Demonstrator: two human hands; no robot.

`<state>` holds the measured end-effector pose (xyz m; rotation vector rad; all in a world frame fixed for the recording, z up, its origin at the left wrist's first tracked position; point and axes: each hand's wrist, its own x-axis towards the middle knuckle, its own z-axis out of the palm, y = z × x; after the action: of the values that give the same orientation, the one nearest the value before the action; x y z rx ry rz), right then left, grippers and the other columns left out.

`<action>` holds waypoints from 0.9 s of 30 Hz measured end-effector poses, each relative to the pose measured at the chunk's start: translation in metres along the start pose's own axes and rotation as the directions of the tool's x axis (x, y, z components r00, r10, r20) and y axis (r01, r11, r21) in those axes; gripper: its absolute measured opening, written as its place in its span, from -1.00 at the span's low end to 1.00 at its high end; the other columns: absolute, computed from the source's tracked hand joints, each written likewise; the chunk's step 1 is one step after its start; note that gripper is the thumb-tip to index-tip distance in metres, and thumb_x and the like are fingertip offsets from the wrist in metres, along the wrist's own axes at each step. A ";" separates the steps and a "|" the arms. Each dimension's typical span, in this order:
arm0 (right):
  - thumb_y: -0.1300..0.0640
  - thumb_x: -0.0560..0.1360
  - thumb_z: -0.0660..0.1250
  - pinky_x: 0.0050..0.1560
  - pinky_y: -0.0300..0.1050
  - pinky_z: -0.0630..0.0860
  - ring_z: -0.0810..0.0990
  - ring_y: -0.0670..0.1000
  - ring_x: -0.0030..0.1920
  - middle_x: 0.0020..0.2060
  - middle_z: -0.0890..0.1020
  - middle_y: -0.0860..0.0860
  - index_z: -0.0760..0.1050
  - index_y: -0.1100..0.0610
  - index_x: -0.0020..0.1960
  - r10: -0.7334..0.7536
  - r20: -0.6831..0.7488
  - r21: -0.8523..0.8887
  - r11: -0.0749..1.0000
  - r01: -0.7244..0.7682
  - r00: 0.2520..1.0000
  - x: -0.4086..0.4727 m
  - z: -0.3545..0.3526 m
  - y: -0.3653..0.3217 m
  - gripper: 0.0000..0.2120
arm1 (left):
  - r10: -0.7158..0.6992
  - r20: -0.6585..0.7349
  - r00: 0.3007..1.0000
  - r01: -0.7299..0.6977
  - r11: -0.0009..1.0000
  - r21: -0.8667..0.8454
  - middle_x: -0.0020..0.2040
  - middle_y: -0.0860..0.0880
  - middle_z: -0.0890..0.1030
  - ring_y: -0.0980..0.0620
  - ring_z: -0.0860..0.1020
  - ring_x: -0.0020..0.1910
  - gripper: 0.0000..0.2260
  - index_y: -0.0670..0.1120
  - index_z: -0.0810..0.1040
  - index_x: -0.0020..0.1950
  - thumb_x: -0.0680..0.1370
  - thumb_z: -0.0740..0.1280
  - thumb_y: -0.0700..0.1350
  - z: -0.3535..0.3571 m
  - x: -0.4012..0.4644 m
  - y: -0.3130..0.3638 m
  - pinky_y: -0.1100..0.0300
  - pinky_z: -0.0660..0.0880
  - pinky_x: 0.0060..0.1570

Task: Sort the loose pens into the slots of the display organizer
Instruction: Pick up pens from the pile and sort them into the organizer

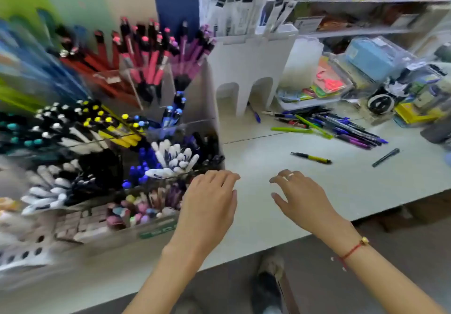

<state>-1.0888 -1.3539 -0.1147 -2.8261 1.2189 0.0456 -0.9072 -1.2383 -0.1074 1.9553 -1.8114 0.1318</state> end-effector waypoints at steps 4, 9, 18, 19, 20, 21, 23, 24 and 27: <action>-0.07 0.63 0.09 0.10 -0.12 0.42 0.43 0.00 0.28 0.32 0.44 -0.05 0.33 -0.01 0.41 0.193 0.217 -0.031 0.981 -0.191 0.957 0.003 0.013 0.097 -0.62 | 0.066 0.157 0.985 -0.060 0.997 -0.043 -0.03 0.04 0.66 0.00 0.63 -0.11 -0.73 -0.05 0.63 0.06 0.37 0.50 -0.16 0.061 0.053 0.050 0.13 0.55 -0.22; -0.04 0.62 0.13 0.27 -0.08 0.36 0.32 0.05 0.40 0.46 0.29 0.03 0.12 0.05 0.53 0.327 0.293 -0.004 0.940 -0.340 0.898 0.010 0.047 0.210 -0.48 | 0.030 0.289 0.957 0.004 0.993 -0.115 0.06 0.06 0.64 0.01 0.63 -0.07 -0.63 -0.01 0.61 0.10 0.33 0.52 -0.21 0.158 0.113 0.084 0.17 0.53 -0.29; 0.00 0.63 0.12 0.47 0.00 0.11 0.06 0.13 0.54 0.55 0.09 0.12 -0.04 0.12 0.57 0.411 0.154 0.051 0.905 -0.423 0.898 0.061 0.083 0.335 -0.40 | 0.120 0.407 0.905 -0.092 0.992 -0.089 0.14 0.02 0.60 -0.05 0.58 0.10 -0.59 0.04 0.57 0.21 0.38 0.50 -0.07 0.287 0.205 0.114 0.11 0.51 0.02; 0.00 0.63 0.13 0.48 0.02 0.10 0.05 0.15 0.54 0.55 0.08 0.12 -0.04 0.12 0.57 0.409 0.146 0.039 0.907 -0.418 0.901 0.069 0.084 0.340 -0.40 | 0.123 0.415 0.902 -0.112 0.992 -0.052 -0.03 0.06 0.61 -0.01 0.60 -0.08 -0.65 0.06 0.61 0.05 0.29 0.56 -0.05 0.293 0.207 0.112 0.16 0.52 -0.16; -0.01 0.63 0.13 0.48 0.04 0.09 0.04 0.15 0.54 0.55 0.06 0.13 -0.04 0.12 0.57 0.407 0.138 0.030 0.909 -0.415 0.903 0.078 0.086 0.348 -0.39 | 0.115 0.408 0.906 -0.114 0.993 -0.027 -0.14 0.09 0.59 0.03 0.58 -0.19 -0.70 0.07 0.61 -0.07 0.25 0.58 -0.04 0.298 0.211 0.112 0.20 0.49 -0.27; -0.03 0.62 0.14 0.48 0.06 0.07 0.03 0.16 0.54 0.55 0.05 0.13 -0.03 0.12 0.57 0.407 0.130 0.022 0.910 -0.413 0.904 0.086 0.088 0.355 -0.38 | 0.110 0.375 0.920 -0.110 0.994 -0.021 -0.20 0.11 0.57 0.04 0.56 -0.24 -0.75 0.07 0.60 -0.12 0.28 0.56 -0.03 0.302 0.214 0.110 0.22 0.45 -0.30; -0.05 0.60 0.19 0.47 0.12 0.07 0.10 0.19 0.53 0.54 0.11 0.15 0.01 0.15 0.56 0.420 0.119 0.036 0.904 -0.427 0.900 0.100 0.093 0.365 -0.35 | 0.085 0.306 0.948 -0.087 0.996 -0.009 -0.22 0.11 0.55 0.04 0.54 -0.25 -0.86 0.06 0.59 -0.11 0.37 0.48 -0.03 0.302 0.221 0.102 0.23 0.39 -0.27; -0.05 0.58 0.25 0.45 0.17 0.12 0.18 0.21 0.50 0.51 0.19 0.17 0.08 0.18 0.55 0.431 0.105 0.045 0.898 -0.437 0.896 0.104 0.097 0.368 -0.34 | 0.051 0.272 0.961 -0.051 0.999 -0.007 -0.20 0.11 0.55 0.04 0.54 -0.23 -0.85 0.05 0.59 -0.09 0.39 0.49 -0.05 0.300 0.223 0.097 0.22 0.39 -0.26; 0.05 0.44 0.46 0.21 0.27 0.42 0.51 0.28 0.26 0.29 0.50 0.25 0.38 0.26 0.41 0.409 0.059 0.038 0.911 -0.411 0.911 0.108 0.111 0.375 -0.38 | -0.047 0.226 0.973 0.050 0.999 -0.007 -0.06 0.02 0.59 -0.04 0.56 -0.10 -0.77 -0.02 0.58 -0.02 0.38 0.53 -0.14 0.296 0.238 0.083 0.13 0.47 -0.23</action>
<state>-1.2877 -1.6812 -0.2487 -2.4587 1.7513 0.1041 -1.0290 -1.5762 -0.2569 2.0745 -1.8966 -0.1227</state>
